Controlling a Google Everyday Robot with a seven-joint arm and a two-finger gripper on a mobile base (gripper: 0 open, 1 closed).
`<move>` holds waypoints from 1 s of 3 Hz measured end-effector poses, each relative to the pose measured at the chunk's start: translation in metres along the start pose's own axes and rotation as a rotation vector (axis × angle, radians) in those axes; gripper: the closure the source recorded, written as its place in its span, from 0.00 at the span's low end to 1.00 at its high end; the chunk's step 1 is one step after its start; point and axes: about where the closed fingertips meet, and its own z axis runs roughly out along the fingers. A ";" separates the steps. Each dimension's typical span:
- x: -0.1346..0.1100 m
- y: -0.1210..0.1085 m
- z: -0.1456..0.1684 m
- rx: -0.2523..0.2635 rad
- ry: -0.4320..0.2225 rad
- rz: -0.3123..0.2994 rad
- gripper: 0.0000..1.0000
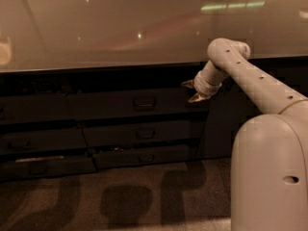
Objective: Open top drawer
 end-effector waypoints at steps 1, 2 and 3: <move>0.000 -0.001 -0.003 0.000 0.000 0.000 1.00; 0.004 0.002 -0.018 0.036 0.026 0.003 1.00; 0.003 0.003 -0.018 0.035 0.026 0.002 1.00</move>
Offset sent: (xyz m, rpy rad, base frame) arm -0.1662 0.0048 -0.0896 -0.0295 0.0562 0.0828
